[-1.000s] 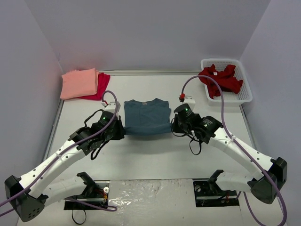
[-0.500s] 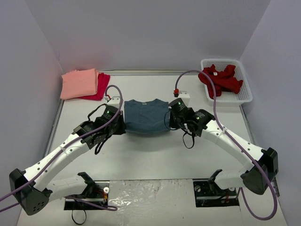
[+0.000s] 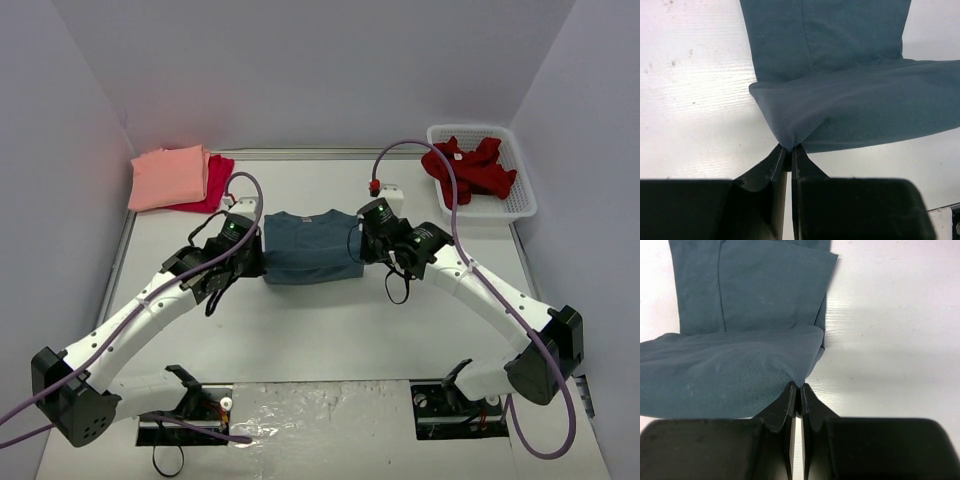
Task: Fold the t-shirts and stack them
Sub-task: Fold the long partially folded tshirt into a neat square, then put the neatly folded tshirt into the corner of the board with the left arm
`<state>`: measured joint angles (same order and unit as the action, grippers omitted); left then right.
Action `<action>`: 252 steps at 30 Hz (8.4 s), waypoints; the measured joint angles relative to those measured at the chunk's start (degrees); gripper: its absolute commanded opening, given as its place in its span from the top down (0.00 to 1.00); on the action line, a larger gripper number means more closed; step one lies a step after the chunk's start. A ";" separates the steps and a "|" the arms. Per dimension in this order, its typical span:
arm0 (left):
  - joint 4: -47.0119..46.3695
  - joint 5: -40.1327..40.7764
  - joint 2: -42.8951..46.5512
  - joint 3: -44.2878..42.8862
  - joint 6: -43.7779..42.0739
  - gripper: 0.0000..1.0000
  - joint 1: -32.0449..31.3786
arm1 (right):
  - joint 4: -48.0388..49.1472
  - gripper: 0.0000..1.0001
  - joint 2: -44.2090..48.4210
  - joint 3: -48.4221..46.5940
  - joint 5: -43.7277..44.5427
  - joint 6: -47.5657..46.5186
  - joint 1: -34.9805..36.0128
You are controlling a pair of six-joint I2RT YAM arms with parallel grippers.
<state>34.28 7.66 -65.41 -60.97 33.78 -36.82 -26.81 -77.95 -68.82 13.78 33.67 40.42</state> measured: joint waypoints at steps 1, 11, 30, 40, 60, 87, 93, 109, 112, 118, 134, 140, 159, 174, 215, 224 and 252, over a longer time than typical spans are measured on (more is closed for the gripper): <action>-0.15 -0.26 -0.31 -0.07 -0.11 0.98 0.22 | 0.00 1.00 -0.20 0.00 -0.04 -0.20 -0.28; -1.92 -2.21 -4.00 -1.68 -0.81 0.98 1.73 | 0.00 1.00 -1.05 -1.25 -0.50 -1.42 -2.62; -4.61 -7.23 -10.23 -5.49 -3.45 0.98 7.43 | 2.99 1.00 -9.84 -6.03 -3.74 -5.18 -7.72; -5.46 -8.74 -12.72 -6.45 -4.48 0.98 10.54 | 3.85 1.00 -15.74 -11.34 -5.11 -6.97 -8.85; -9.05 -12.83 -19.39 -8.70 -4.59 0.98 14.71 | 4.68 1.00 -24.02 -17.53 -8.26 -10.16 -11.89; -16.76 -7.06 -30.71 -10.80 -5.35 0.44 17.31 | 7.65 0.30 -43.74 -32.09 -11.72 -13.84 -18.21; -17.18 -6.32 -24.52 -6.80 -5.09 0.44 15.87 | 8.68 0.30 -37.66 -24.30 -11.61 -13.62 -17.22; -18.27 -6.99 -14.91 3.98 -1.75 0.45 11.39 | 10.14 1.00 -25.99 -13.70 -12.35 -11.21 -8.79; -17.90 -6.01 -13.16 6.36 -0.31 0.45 11.43 | 10.10 1.00 -27.36 -15.15 -13.00 -11.17 -6.49; -17.64 -3.48 -8.61 9.60 1.46 0.45 11.80 | 10.73 1.00 -33.29 -19.61 -15.26 -10.88 -3.17; -16.90 -0.48 -5.01 12.79 2.47 0.44 13.97 | 11.28 1.00 -43.36 -23.78 -16.57 -9.60 2.23; -16.55 -0.31 -4.70 13.99 2.67 0.44 14.16 | 11.82 1.00 -46.23 -24.20 -16.39 -9.35 2.97; -14.53 1.81 1.73 13.99 5.95 0.41 17.55 | 11.04 0.64 -42.58 -25.18 -13.29 -11.43 8.44; -12.02 0.70 5.53 18.18 9.46 0.41 23.89 | 9.38 0.63 -42.21 -25.40 -9.62 -14.29 15.58; -14.19 -7.50 6.64 22.32 10.25 0.41 34.27 | 8.17 0.88 -52.17 -32.89 -7.58 -15.56 16.06; -15.19 -9.31 6.21 22.62 10.62 0.41 34.32 | 8.15 1.00 -52.22 -32.89 -6.71 -15.30 16.24; -44.87 -31.04 -9.49 33.70 31.74 0.27 36.15 | 6.05 1.00 -45.42 -28.74 -4.31 -13.81 16.37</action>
<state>-10.59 -23.38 -74.89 -27.27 65.52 -0.67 -20.75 -123.37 -97.56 9.47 19.86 56.80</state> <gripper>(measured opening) 0.720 0.058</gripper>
